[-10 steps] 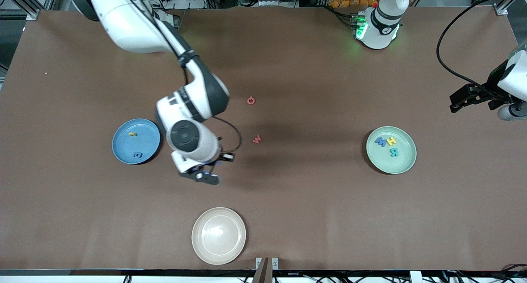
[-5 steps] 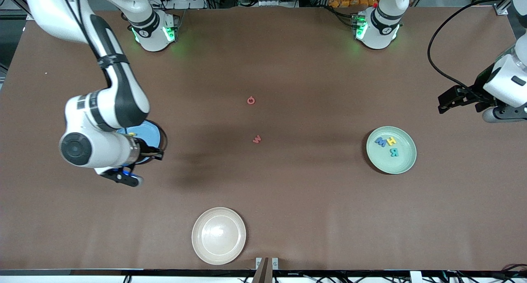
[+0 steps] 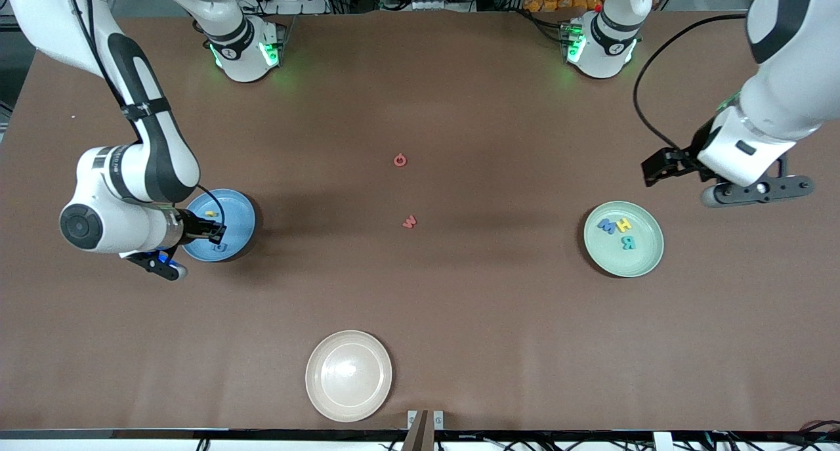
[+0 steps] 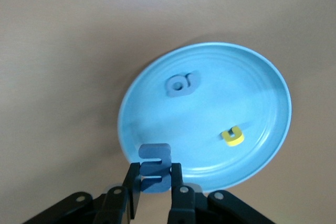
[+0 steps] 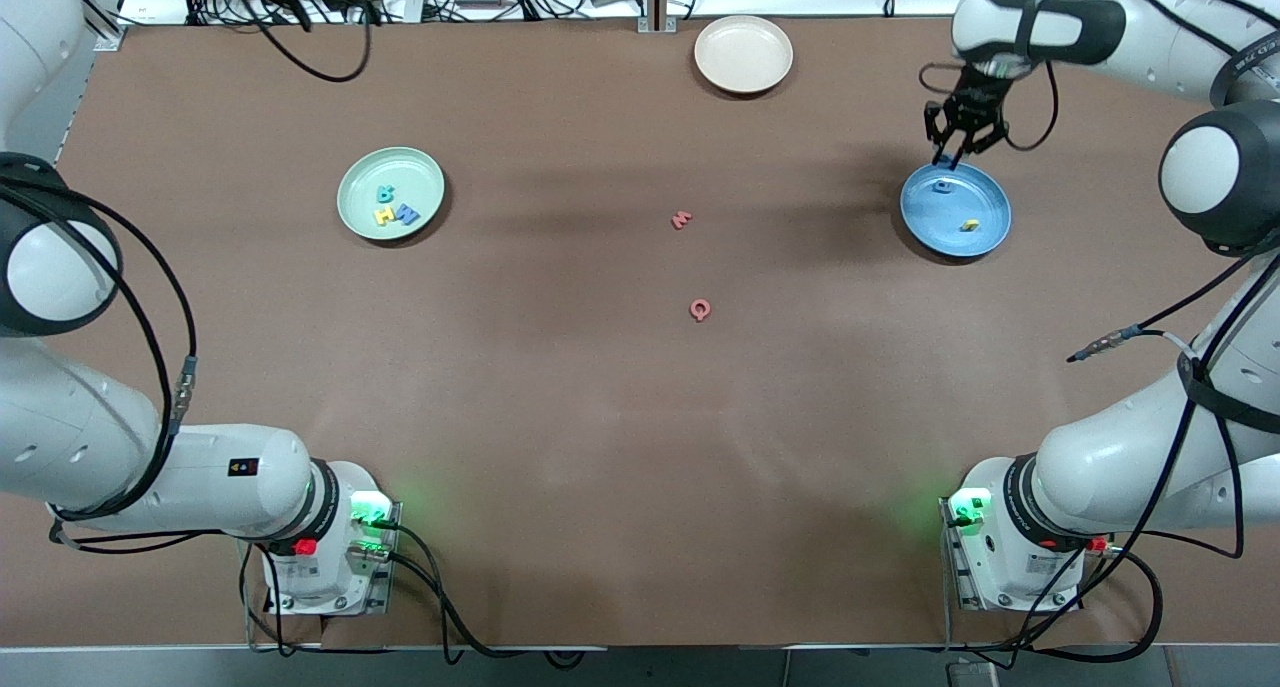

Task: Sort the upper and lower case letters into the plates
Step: 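Release the m into the blue plate while the left gripper reaches the q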

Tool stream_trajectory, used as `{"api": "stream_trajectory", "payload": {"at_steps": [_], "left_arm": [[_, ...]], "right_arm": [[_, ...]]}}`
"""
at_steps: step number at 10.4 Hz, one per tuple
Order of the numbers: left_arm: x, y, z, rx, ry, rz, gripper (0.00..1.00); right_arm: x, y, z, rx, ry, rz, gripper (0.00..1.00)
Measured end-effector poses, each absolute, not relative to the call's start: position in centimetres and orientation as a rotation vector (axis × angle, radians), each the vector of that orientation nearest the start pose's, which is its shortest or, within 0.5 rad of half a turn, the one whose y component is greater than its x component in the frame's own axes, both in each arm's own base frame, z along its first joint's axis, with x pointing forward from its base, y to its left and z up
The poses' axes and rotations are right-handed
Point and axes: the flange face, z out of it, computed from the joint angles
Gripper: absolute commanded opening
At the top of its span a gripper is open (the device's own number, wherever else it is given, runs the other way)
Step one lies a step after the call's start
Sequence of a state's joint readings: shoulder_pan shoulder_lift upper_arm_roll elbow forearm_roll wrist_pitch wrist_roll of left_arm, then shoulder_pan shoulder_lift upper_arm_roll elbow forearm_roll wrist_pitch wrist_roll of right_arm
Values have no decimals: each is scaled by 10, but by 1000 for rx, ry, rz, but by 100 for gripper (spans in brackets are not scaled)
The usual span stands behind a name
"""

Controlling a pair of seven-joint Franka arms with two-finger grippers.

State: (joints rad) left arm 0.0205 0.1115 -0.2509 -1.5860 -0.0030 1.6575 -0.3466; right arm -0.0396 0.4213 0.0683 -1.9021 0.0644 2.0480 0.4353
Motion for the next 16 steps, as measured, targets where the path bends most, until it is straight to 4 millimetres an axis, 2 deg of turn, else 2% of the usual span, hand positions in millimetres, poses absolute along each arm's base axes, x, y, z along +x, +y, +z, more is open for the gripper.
{"api": "stream_trajectory", "payload": {"at_steps": [2, 3, 5, 6, 7, 9, 11, 14, 16], "left_arm": [[580, -154, 550, -3184, -242, 84, 100], [581, -172, 545, -3188, -275, 72, 100], [580, -212, 530, -3191, -396, 57, 100], [580, -235, 520, -3192, -478, 58, 100], [578, -257, 508, -3188, -563, 65, 100], [571, -298, 484, -3161, -707, 98, 100], [569, -319, 471, -3139, -868, 114, 100], [571, -322, 469, -3137, -949, 128, 100], [572, -322, 462, -3130, -957, 140, 100]], "right_arm": [[576, 14, 237, -3026, 673, 421, 0], [570, 14, 230, -3029, 672, 411, 6], [561, 8, 220, -3027, 687, 414, 26], [561, 4, 219, -3023, 696, 415, 40], [561, -2, 220, -3021, 702, 414, 70], [561, -11, 221, -3021, 668, 413, 100], [562, -23, 227, -3019, 638, 425, 100], [567, -25, 243, -3018, 624, 444, 100], [578, -25, 264, -3015, 618, 466, 100]]}}
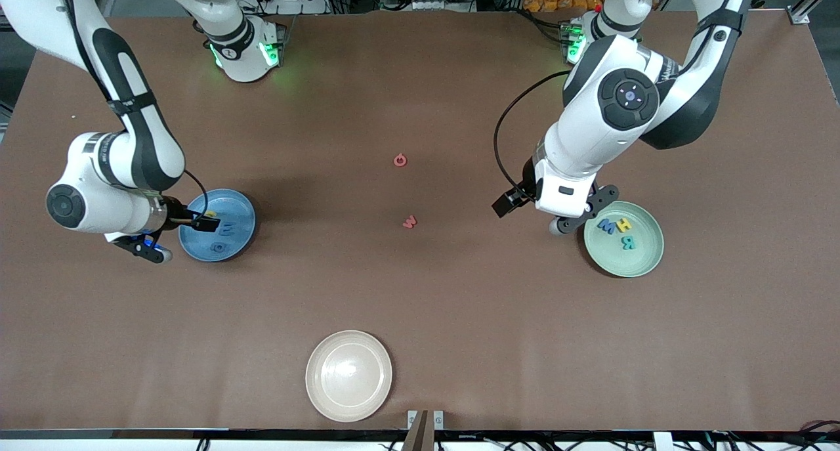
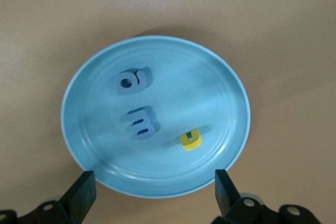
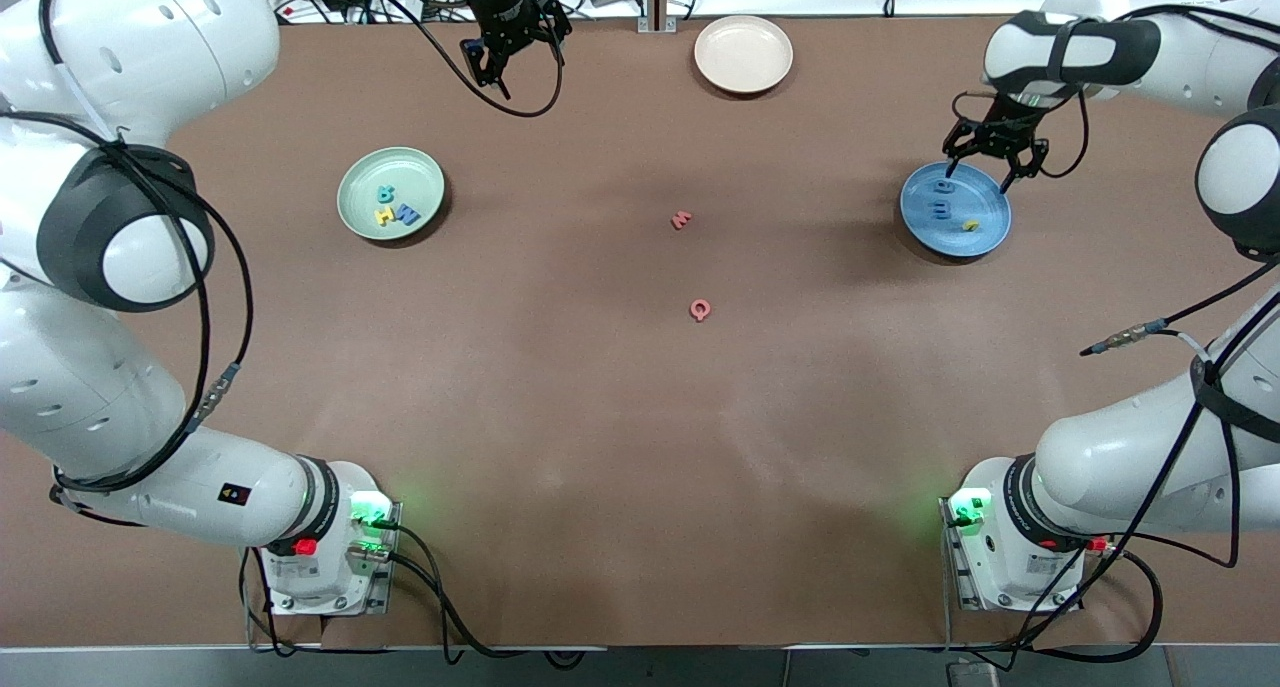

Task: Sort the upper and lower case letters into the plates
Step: 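Release the m into the blue plate while the left gripper reaches the q, then lower the left gripper onto the pink q and grasp it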

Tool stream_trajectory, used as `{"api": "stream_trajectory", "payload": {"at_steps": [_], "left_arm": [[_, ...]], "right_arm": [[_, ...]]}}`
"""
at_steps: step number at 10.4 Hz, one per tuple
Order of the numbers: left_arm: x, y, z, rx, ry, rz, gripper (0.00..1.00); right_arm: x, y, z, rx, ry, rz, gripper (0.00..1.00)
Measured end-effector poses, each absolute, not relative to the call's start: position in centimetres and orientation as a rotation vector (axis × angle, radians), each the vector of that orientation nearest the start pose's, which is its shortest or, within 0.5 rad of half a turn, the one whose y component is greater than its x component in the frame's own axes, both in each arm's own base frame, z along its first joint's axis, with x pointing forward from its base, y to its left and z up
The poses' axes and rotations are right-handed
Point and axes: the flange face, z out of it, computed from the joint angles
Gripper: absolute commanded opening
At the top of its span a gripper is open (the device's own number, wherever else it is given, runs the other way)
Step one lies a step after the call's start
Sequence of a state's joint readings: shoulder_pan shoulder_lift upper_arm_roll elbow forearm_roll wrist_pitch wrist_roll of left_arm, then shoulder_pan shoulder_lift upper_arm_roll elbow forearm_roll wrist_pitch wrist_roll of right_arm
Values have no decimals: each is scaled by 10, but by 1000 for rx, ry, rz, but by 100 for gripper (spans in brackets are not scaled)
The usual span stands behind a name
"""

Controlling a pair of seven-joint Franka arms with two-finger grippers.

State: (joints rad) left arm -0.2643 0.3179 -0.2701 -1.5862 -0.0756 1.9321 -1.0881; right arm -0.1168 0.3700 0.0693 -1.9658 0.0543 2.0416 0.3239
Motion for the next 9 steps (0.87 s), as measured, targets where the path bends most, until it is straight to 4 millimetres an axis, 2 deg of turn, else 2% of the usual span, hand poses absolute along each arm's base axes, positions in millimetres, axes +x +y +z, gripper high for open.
{"api": "stream_trajectory", "payload": {"at_steps": [2, 9], "left_arm": [[575, -323, 453, -3126, -965, 152, 100], [574, -339, 446, -3143, -988, 135, 100]], "right_arm": [[588, -26, 281, -3015, 614, 459, 100], [600, -26, 304, -3015, 606, 452, 100]]}}
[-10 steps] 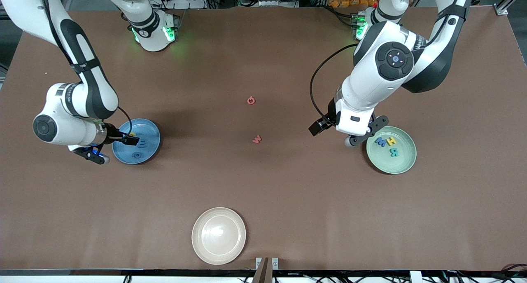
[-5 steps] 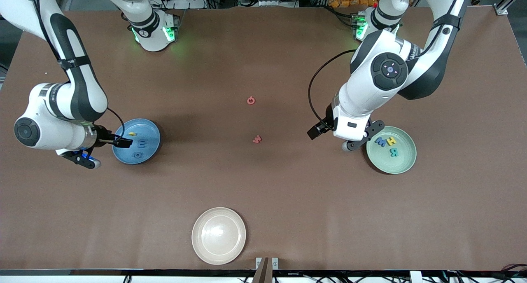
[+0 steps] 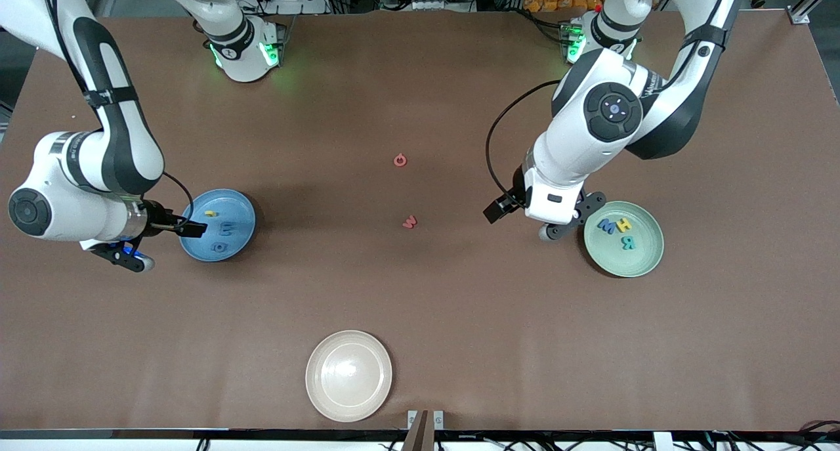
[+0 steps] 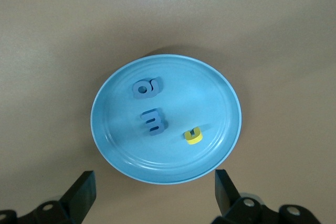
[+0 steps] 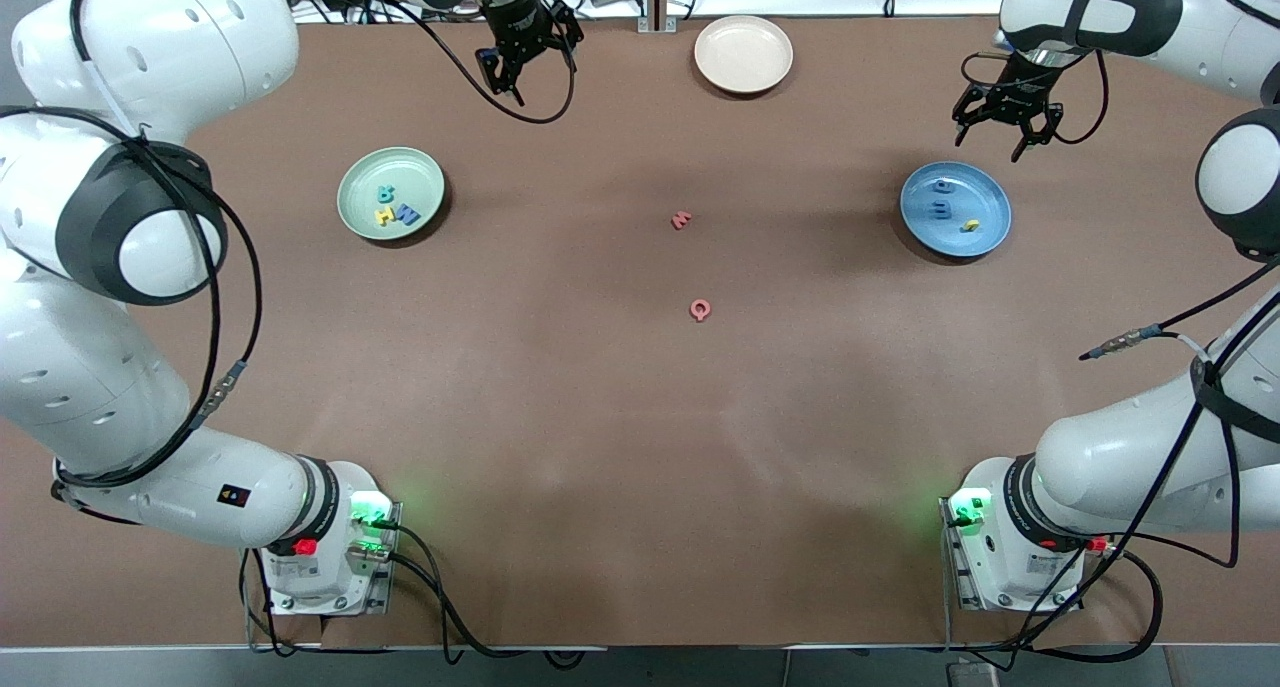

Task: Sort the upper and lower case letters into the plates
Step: 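Lower the left gripper onto the pink q and grasp it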

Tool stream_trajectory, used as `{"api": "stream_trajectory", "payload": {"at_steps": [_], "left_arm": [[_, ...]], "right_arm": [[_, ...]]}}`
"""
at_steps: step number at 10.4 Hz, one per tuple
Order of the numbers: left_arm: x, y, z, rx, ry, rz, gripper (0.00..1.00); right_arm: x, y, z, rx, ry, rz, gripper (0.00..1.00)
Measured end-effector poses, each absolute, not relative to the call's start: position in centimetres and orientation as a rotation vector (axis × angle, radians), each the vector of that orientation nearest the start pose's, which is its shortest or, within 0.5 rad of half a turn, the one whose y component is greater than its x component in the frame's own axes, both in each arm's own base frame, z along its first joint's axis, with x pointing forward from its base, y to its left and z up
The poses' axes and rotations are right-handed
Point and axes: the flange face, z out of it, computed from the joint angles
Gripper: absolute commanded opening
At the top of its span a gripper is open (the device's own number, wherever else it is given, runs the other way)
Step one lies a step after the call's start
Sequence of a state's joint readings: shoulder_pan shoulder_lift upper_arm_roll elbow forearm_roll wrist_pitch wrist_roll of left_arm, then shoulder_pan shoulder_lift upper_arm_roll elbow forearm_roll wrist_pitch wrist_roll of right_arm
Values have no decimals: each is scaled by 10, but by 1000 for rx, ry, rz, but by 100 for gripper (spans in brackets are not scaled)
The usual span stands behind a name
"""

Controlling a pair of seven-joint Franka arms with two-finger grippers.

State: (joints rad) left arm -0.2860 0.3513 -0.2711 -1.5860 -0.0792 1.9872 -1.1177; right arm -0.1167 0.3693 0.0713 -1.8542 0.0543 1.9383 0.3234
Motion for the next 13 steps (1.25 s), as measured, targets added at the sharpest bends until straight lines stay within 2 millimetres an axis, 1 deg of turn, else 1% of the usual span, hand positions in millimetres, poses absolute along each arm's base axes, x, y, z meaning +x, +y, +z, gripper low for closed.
{"api": "stream_trajectory", "payload": {"at_steps": [4, 7, 10, 11, 13], "left_arm": [[577, -348, 434, -3147, -1053, 119, 100], [577, -355, 433, -3166, -1084, 141, 100], [571, -369, 428, -3155, -1143, 147, 100], [572, -374, 424, -3156, -1182, 136, 100], [571, -390, 410, -3160, -1229, 131, 100]], "right_arm": [[600, -25, 304, -3015, 603, 453, 100], [600, -24, 304, -3015, 601, 452, 100], [600, -23, 304, -3016, 597, 451, 100], [601, -23, 304, -3016, 597, 451, 100], [601, -22, 305, -3016, 596, 449, 100]]}}
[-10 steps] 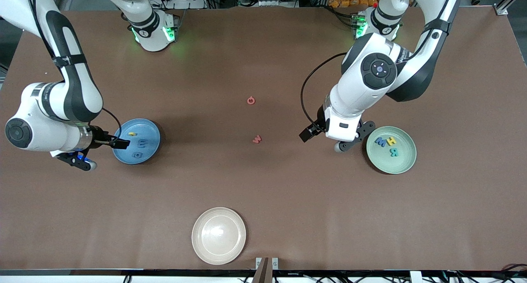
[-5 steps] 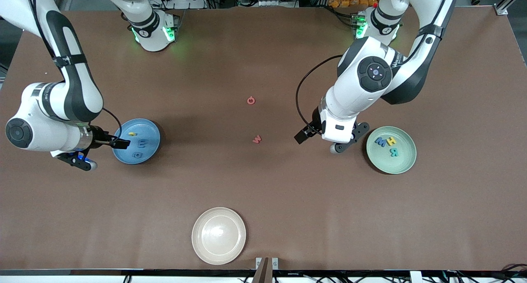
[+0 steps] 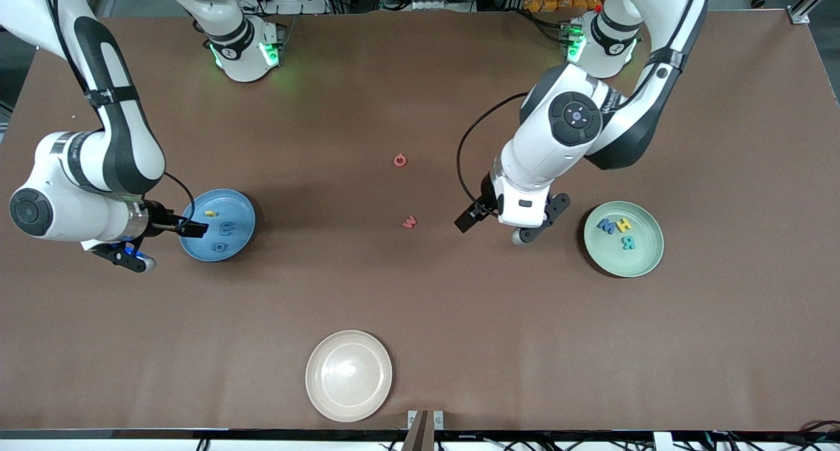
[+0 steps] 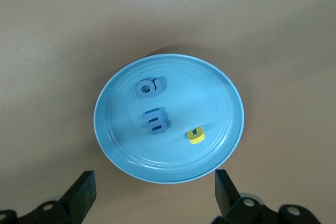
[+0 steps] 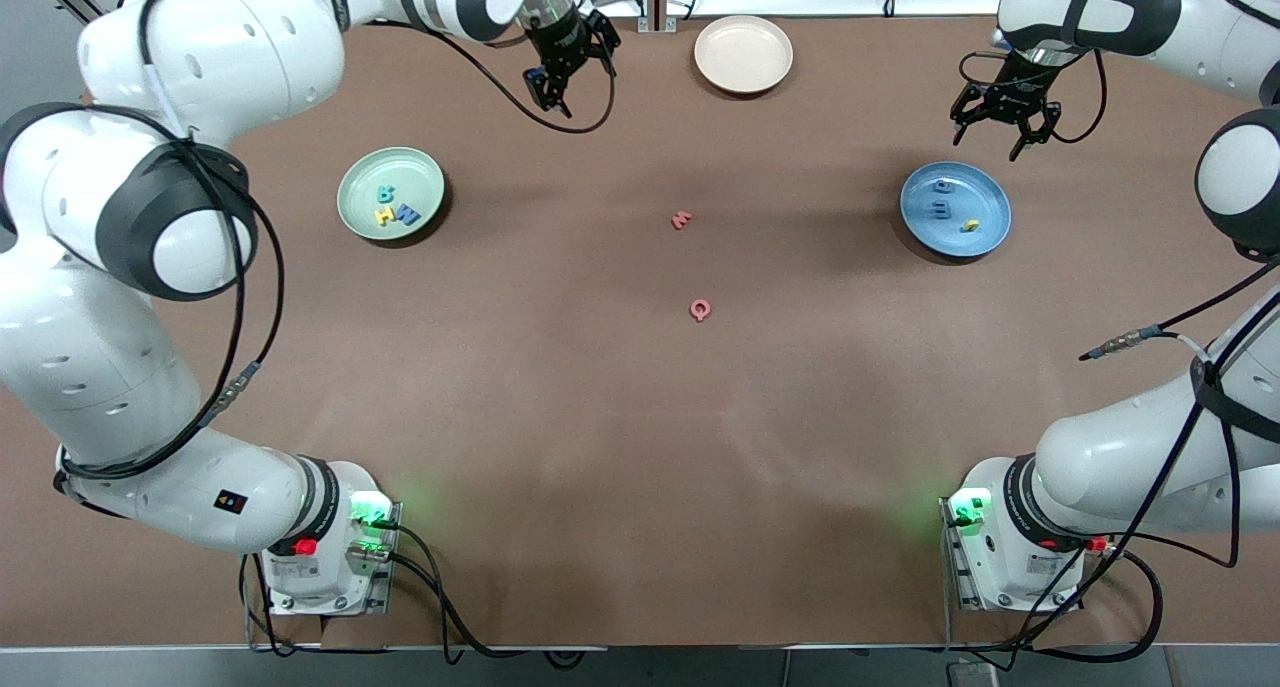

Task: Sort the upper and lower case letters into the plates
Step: 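Lower the left gripper onto the pink q and grasp it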

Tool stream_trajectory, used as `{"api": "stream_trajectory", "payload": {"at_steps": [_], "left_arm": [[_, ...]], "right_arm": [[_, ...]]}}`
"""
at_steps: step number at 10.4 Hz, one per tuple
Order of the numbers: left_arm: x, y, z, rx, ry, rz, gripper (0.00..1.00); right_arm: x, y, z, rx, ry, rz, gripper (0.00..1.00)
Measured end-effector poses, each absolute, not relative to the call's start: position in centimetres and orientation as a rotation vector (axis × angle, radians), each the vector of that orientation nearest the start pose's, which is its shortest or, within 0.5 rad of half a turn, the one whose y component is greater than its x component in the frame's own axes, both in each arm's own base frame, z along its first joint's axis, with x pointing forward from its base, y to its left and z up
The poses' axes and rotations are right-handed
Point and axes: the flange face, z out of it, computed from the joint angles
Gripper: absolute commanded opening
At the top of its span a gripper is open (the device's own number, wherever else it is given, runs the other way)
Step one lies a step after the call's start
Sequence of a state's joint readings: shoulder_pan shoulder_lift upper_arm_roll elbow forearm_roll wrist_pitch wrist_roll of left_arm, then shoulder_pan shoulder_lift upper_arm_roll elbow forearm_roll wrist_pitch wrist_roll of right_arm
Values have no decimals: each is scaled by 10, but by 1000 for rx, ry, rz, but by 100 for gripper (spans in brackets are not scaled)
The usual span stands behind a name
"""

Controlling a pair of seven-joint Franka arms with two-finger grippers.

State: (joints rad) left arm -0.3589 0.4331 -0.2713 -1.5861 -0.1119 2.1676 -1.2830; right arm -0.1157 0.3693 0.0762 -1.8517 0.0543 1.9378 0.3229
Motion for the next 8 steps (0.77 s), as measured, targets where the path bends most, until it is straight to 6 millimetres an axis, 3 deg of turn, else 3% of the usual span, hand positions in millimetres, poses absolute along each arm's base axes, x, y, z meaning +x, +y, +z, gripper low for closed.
{"api": "stream_trajectory", "payload": {"at_steps": [4, 6, 8], "left_arm": [[552, -428, 383, -3117, -1327, 177, 100], [536, -449, 377, -3083, -1374, 208, 100], [519, -470, 357, -3060, -1350, 246, 100]], "right_arm": [[602, -22, 306, -3016, 594, 444, 100], [601, -21, 306, -3016, 592, 454, 100], [602, -19, 308, -3016, 585, 456, 100]]}}
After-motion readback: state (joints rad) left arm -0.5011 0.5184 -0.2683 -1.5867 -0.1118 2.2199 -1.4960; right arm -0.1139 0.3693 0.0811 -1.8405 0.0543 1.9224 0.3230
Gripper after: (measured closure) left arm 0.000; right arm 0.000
